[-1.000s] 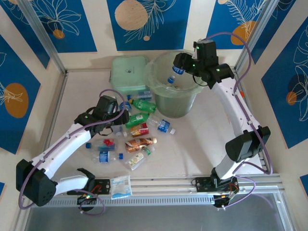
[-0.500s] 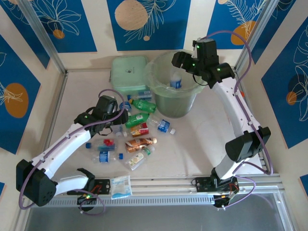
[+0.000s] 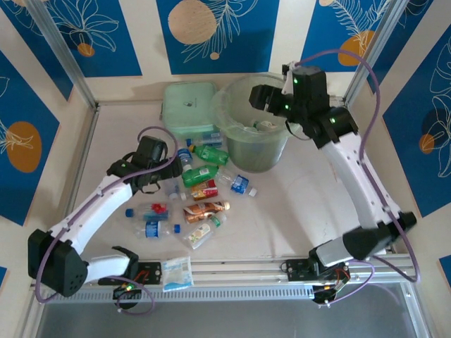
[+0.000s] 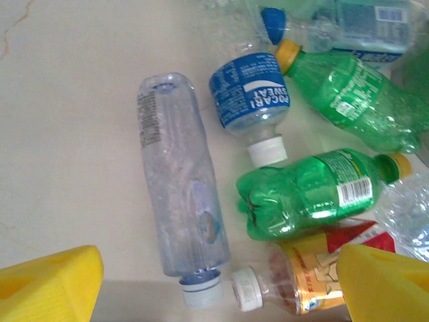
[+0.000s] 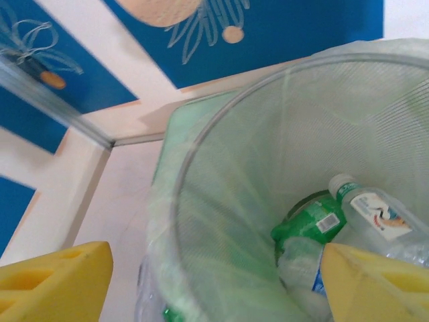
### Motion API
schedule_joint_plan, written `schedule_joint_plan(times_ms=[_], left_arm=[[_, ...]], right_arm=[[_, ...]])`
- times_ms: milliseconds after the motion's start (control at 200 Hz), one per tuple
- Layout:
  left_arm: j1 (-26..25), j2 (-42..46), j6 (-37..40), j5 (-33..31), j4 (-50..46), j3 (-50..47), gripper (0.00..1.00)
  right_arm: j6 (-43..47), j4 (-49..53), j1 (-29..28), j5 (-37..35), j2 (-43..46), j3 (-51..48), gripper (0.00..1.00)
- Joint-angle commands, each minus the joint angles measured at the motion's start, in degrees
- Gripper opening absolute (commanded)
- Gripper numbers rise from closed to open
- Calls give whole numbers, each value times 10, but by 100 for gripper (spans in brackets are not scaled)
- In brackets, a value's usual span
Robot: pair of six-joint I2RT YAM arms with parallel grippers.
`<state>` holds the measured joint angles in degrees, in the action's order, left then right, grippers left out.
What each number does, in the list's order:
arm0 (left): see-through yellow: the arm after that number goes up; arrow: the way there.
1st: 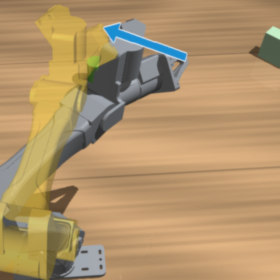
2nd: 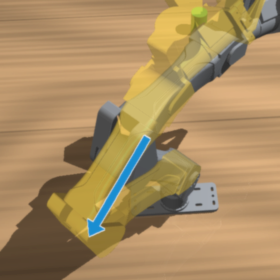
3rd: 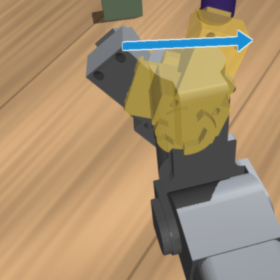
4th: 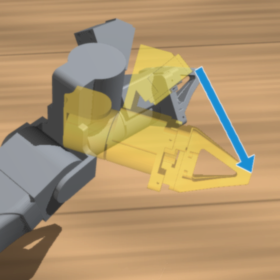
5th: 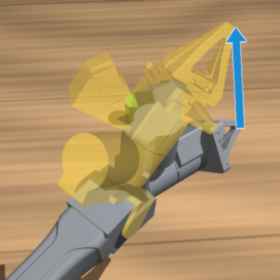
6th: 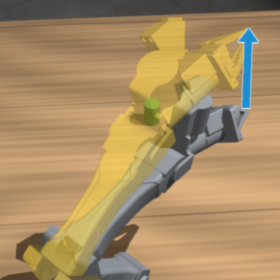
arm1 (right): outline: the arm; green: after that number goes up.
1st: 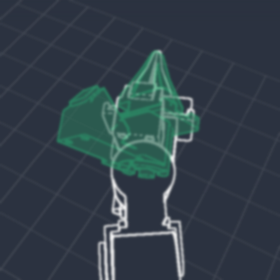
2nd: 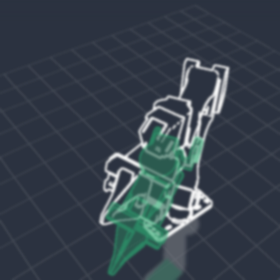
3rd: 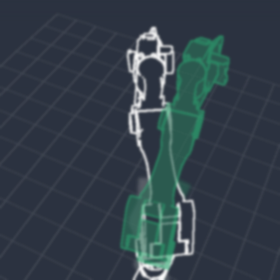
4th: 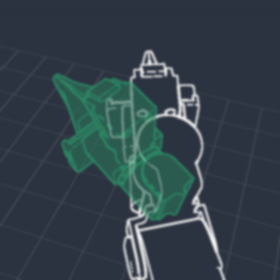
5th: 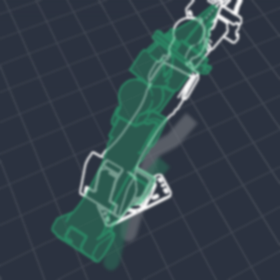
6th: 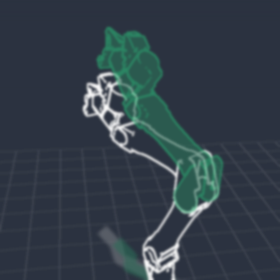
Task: Put the plastic bottles in the bin
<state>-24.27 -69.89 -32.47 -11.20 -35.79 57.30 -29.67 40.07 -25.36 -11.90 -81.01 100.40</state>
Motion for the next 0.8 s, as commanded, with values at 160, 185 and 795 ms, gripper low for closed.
schedule_joint_plan(times_ms=[160, 185, 795], left_arm=[[14, -63, 13, 10, -3, 43, 86], [15, -71, 11, 8, -4, 45, 85], [41, -229, -15, 9, 20, 36, 72]], right_arm=[[35, 49, -143, -105, 161, -139, 79], [28, 54, -157, -112, 173, -154, 78], [-164, 59, -327, -176, 250, -376, 75]])
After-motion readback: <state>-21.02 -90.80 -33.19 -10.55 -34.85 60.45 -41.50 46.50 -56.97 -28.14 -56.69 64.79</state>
